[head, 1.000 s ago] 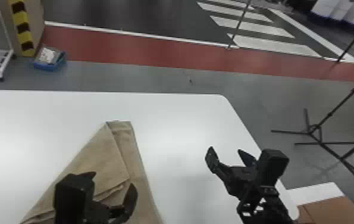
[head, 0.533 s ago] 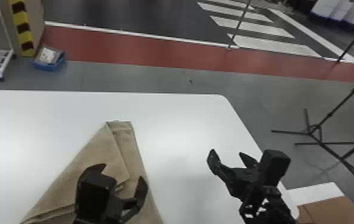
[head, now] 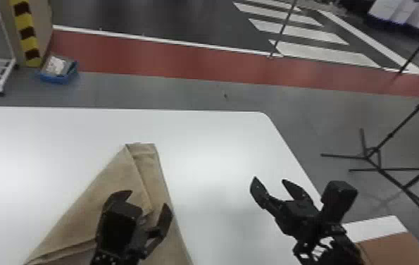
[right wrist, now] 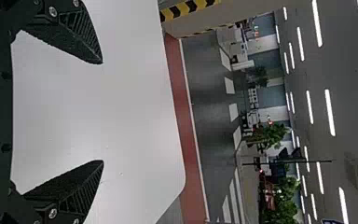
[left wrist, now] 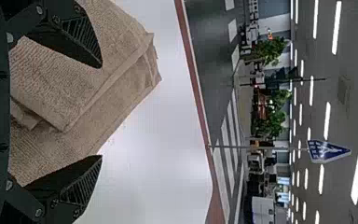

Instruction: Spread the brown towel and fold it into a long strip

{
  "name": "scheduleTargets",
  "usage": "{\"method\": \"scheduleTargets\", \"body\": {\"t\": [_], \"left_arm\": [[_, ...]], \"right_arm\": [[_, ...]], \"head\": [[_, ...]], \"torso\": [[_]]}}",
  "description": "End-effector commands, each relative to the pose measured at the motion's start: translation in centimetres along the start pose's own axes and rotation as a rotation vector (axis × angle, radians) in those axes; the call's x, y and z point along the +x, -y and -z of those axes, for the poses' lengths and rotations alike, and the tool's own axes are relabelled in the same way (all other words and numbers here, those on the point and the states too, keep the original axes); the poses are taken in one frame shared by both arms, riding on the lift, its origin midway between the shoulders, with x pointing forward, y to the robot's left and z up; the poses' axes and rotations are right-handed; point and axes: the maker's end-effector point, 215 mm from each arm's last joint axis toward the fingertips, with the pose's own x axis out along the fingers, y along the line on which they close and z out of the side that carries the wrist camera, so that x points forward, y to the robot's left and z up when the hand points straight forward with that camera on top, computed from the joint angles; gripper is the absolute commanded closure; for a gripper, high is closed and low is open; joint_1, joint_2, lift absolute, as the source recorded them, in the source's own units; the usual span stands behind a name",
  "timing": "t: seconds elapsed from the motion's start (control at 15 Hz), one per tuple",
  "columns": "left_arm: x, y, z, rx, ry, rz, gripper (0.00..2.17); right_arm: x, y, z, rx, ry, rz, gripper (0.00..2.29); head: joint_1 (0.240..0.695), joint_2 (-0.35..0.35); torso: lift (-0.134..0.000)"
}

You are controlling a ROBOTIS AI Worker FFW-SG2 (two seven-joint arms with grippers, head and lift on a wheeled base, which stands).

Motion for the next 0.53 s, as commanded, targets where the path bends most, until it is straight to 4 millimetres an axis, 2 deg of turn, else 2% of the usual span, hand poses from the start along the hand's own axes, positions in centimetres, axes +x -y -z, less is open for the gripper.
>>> {"method": "scheduleTargets", "body": {"t": [0.0, 0.2, 0.33, 0.47], "left_arm": [[0.4, -0.4, 0.2, -0.002, 0.002, -0.001, 0.27], [0.5, -0.7, 0.6, -0.013, -0.005, 0.004, 0.39], [0.2, -0.6, 1.0, -0.048, -0.013, 0.033, 0.39], [-0.4, 0.4, 1.2, -0.069, -0.021, 0.071, 0.39]], "right_arm": [[0.5, 0.5, 0.4, 0.002, -0.003, 0.011, 0.13], [1.4, 1.0, 0.7, -0.004, -0.007, -0.004, 0.13], [1.6, 0.6, -0.9, -0.024, 0.047, -0.089, 0.13], [1.4, -0.5, -1.9, -0.043, 0.096, -0.187, 0.13]], "head": [[0.695, -0.350], [0.695, -0.350], [0.695, -0.350], [0.695, -0.350]], "torso": [[-0.117], [-0.117], [-0.117], [-0.117]]}}
